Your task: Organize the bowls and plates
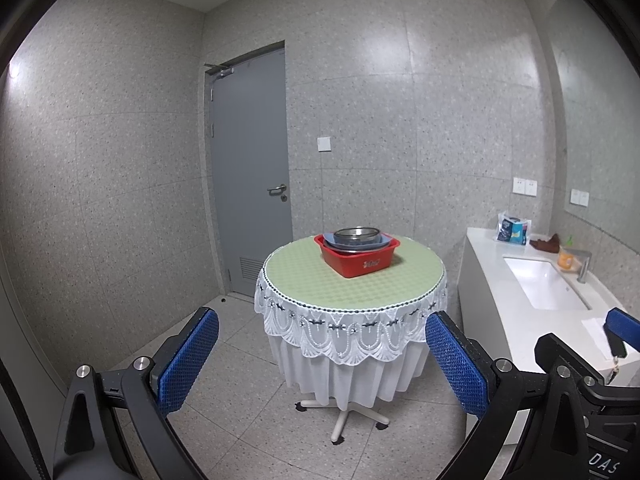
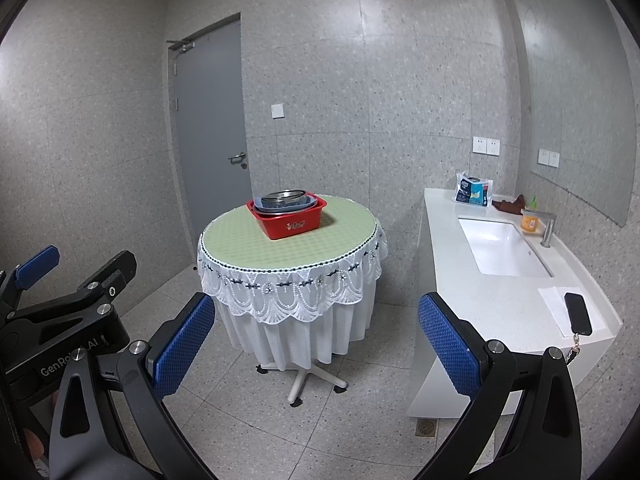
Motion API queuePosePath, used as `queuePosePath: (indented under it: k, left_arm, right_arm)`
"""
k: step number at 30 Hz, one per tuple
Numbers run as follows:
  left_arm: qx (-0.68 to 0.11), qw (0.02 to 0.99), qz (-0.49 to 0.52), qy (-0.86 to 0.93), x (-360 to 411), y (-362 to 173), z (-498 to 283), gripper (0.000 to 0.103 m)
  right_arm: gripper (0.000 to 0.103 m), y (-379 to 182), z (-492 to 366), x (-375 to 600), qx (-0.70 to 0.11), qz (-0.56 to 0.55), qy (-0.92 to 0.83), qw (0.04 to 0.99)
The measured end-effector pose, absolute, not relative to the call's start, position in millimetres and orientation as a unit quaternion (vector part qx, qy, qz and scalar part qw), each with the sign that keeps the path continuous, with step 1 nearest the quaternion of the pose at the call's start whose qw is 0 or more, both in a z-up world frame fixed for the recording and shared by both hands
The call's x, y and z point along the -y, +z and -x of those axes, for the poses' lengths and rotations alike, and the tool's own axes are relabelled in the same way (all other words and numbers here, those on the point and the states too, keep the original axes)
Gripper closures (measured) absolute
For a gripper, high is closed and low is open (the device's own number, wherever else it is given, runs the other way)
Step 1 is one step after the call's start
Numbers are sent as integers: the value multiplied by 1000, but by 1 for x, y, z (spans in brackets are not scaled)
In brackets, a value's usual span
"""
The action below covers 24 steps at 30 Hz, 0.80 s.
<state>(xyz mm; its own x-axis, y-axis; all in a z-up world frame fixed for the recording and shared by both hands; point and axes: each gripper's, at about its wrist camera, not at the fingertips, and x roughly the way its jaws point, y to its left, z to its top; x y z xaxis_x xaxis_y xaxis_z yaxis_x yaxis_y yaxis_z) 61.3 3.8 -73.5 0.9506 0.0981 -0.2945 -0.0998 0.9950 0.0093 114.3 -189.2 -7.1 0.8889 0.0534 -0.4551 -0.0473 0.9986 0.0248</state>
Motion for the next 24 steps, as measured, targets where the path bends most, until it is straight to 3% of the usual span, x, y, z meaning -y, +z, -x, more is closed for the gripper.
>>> queuePosePath:
  k: [24]
  left_arm:
    - [-163, 985, -11, 53, 21, -63, -125, 1]
  right_arm:
    - [0, -8, -157, 207, -255, -18, 22, 967]
